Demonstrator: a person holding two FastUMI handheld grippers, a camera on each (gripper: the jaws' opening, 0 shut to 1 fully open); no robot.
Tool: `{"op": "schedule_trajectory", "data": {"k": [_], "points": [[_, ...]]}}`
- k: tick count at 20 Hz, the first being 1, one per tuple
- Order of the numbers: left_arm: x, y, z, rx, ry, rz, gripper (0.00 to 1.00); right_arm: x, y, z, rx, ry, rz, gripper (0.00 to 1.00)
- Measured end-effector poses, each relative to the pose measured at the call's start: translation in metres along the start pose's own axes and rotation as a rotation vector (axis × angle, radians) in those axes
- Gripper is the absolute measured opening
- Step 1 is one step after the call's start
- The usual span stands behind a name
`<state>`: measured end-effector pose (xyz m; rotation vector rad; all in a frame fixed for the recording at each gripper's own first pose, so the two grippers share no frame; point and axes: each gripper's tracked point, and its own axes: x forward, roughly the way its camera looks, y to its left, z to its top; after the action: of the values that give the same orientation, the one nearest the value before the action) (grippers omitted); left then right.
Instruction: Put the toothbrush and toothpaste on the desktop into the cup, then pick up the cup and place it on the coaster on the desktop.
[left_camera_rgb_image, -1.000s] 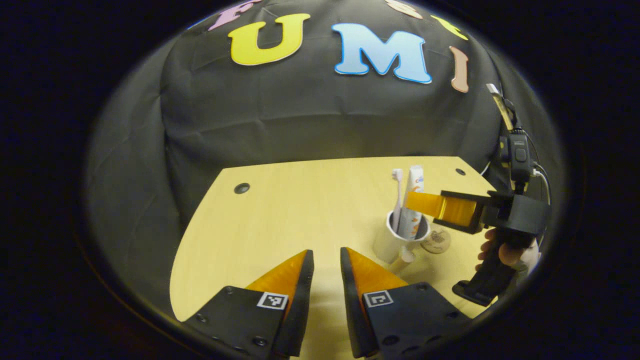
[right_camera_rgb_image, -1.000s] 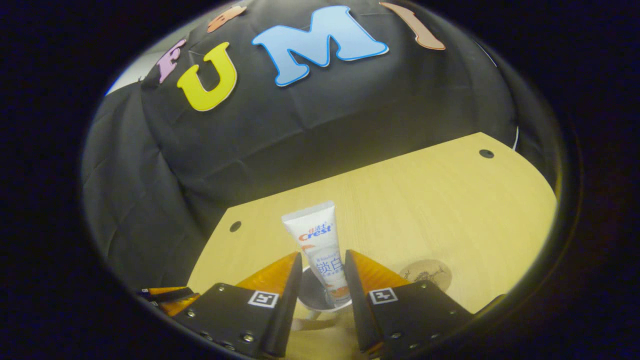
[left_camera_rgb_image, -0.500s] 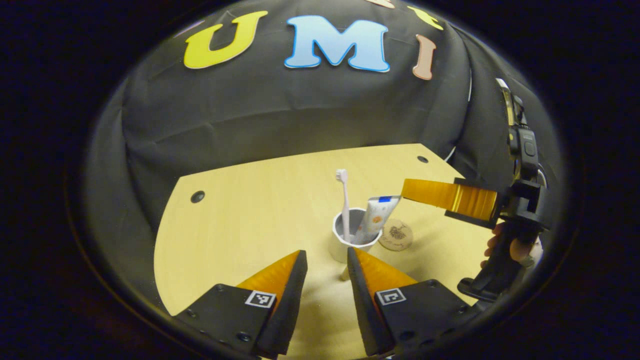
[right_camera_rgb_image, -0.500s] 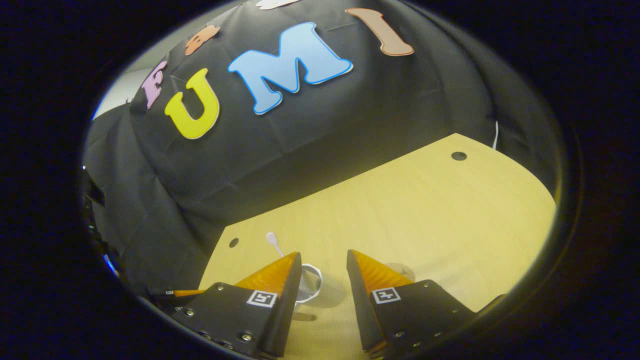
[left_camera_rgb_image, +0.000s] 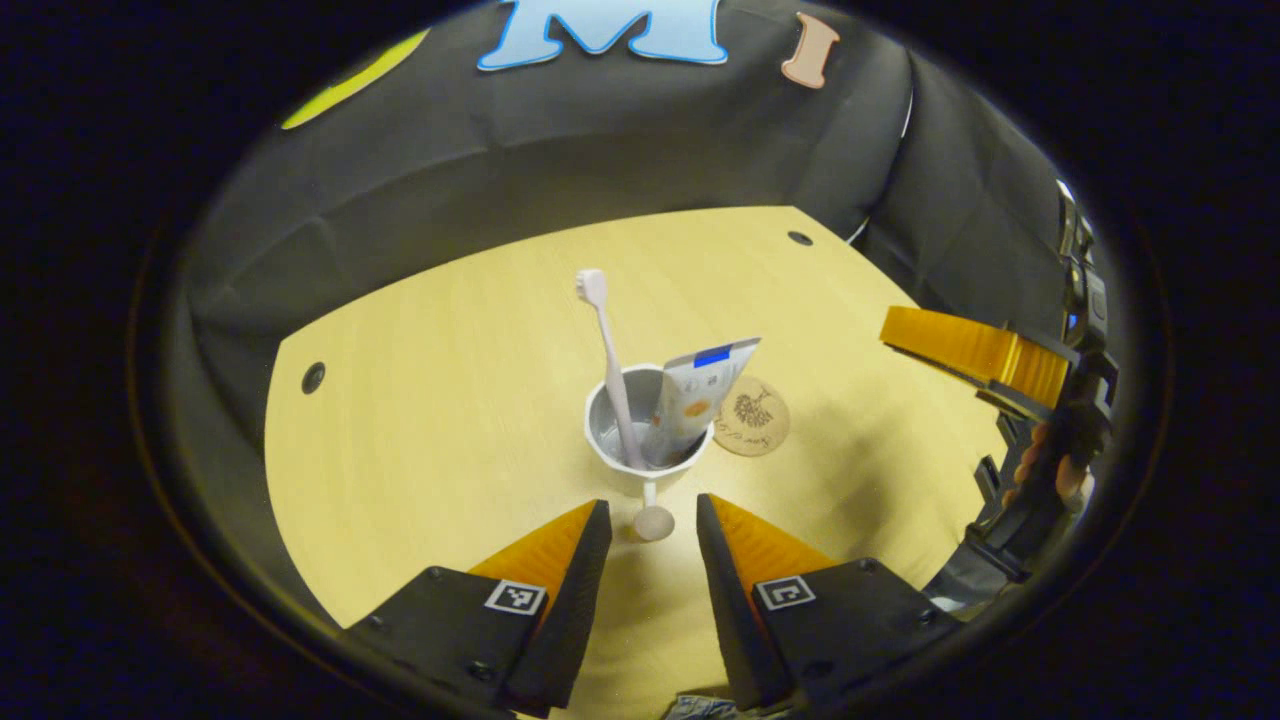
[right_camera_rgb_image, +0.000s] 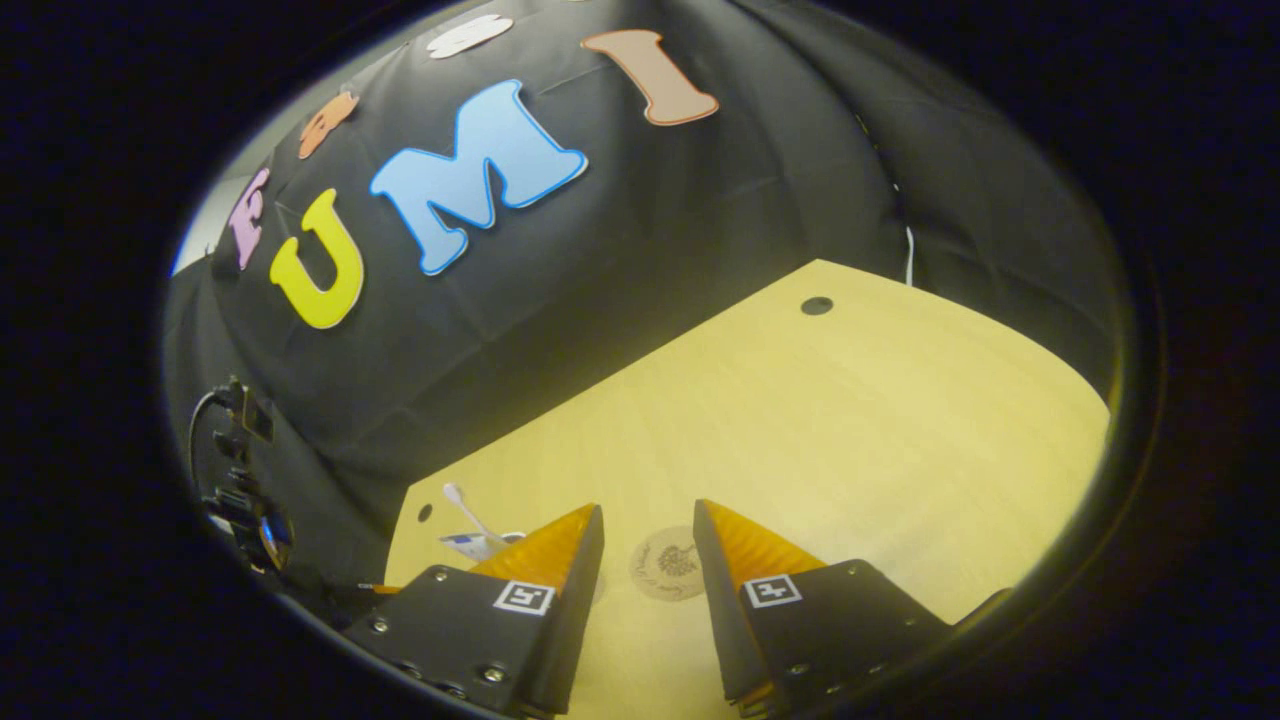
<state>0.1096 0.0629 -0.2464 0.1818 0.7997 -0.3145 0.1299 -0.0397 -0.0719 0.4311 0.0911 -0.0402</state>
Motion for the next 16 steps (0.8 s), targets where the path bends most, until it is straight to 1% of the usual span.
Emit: {"op": "schedule_trajectory", "data": {"k": [1, 4, 9, 11, 14, 15, 16], "points": [[0.007, 0.002, 0.000, 0.008, 0.020, 0.005, 0.55, -0.002, -0.008, 0.000, 0.010, -0.001, -0.013, 0.54], [0.030, 0.004, -0.006, 0.020, 0.096, 0.002, 0.70, -0.007, -0.029, 0.004, 0.037, -0.008, -0.048, 0.54], [0.059, 0.004, -0.012, 0.016, 0.167, 0.007, 0.57, -0.010, -0.055, 0.009, 0.060, -0.011, -0.092, 0.54], [0.074, 0.009, -0.017, 0.009, 0.191, 0.013, 0.70, -0.012, -0.062, 0.007, 0.069, -0.005, -0.104, 0.54], [0.084, 0.013, -0.021, -0.007, 0.214, 0.024, 0.70, -0.012, -0.070, 0.005, 0.073, 0.008, -0.117, 0.54], [0.086, 0.013, -0.024, -0.020, 0.223, 0.025, 0.69, -0.012, -0.074, 0.002, 0.075, 0.014, -0.120, 0.54], [0.089, 0.013, -0.025, -0.031, 0.233, 0.034, 0.47, -0.013, -0.076, 0.002, 0.077, 0.019, -0.123, 0.54]]}}
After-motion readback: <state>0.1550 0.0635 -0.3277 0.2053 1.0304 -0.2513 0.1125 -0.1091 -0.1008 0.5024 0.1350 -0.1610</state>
